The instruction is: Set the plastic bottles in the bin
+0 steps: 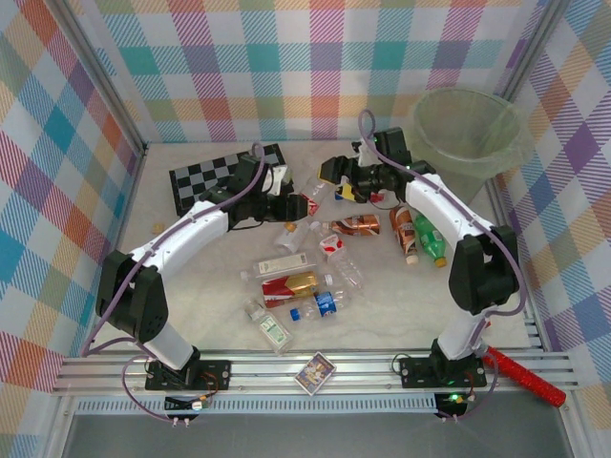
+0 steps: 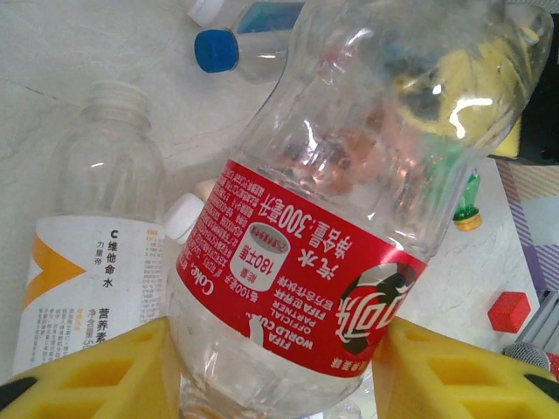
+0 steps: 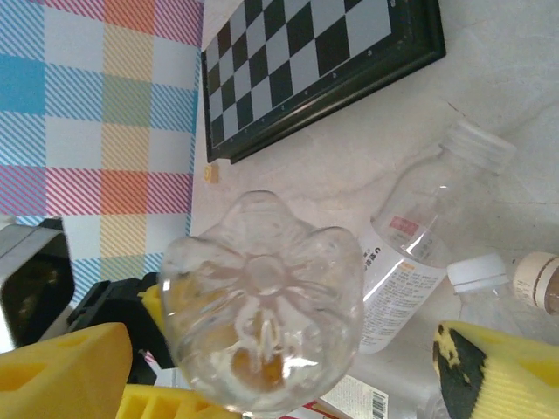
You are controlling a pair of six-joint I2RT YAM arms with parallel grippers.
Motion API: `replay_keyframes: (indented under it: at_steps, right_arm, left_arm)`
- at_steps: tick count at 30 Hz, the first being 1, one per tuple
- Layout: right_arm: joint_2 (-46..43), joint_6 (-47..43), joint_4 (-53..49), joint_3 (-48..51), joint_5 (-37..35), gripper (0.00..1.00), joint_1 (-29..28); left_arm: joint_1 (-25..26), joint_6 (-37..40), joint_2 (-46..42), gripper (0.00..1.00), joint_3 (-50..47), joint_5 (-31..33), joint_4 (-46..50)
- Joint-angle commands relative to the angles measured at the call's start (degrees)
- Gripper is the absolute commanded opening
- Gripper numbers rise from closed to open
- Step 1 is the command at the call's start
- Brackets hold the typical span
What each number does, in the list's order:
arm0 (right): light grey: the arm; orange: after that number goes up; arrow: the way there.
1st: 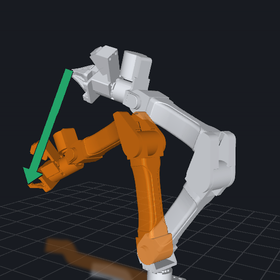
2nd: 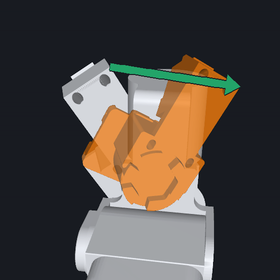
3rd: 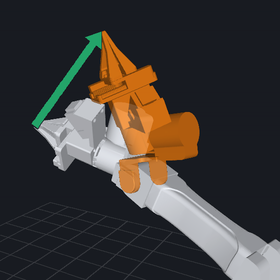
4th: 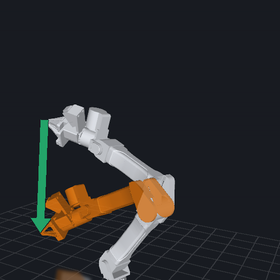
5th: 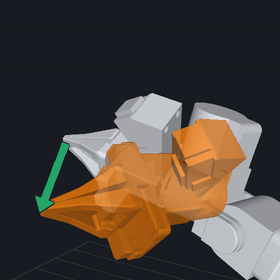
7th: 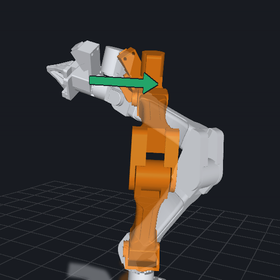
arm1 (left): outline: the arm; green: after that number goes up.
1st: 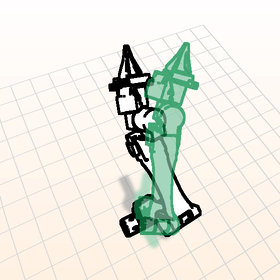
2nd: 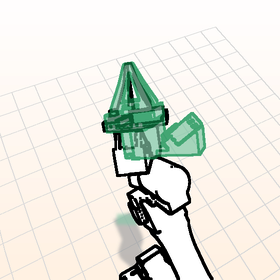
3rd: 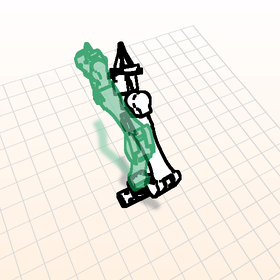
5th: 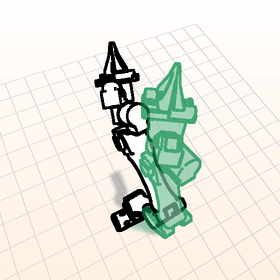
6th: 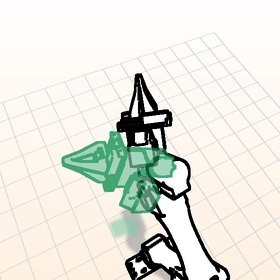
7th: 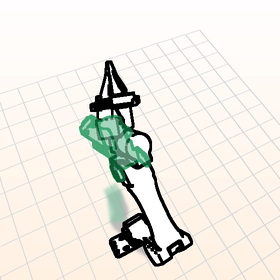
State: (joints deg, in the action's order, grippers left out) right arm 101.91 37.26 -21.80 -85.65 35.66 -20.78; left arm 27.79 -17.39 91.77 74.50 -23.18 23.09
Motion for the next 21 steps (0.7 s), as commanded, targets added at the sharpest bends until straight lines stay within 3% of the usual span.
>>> replay_keyframes:
  at_steps: [1, 5, 16, 21]
  right_arm:
    - [1.0, -0.1, 2.7, -1.4, 2.3, 0.85, -1.1]
    - [2.0, 0.9, 4.0, -0.5, 3.5, 0.80, -1.3]
    - [1.9, 0.8, 3.4, -1.5, 2.3, 0.52, -1.2]
    - [0.5, -2.8, -1.6, -5.1, -0.7, 0.51, -0.3]
  left_arm:
    - [0.8, -1.1, -0.9, 0.53, 1.4, -1.6, -2.2]
    - [1.4, -1.2, -0.1, 0.53, 2.2, -1.8, -2.4]
    - [1.9, -1.5, 0.3, 0.54, 2.6, -1.6, -2.7]
    - [1.8, 0.5, -1.4, 0.86, 2.8, -2.6, -2.1]
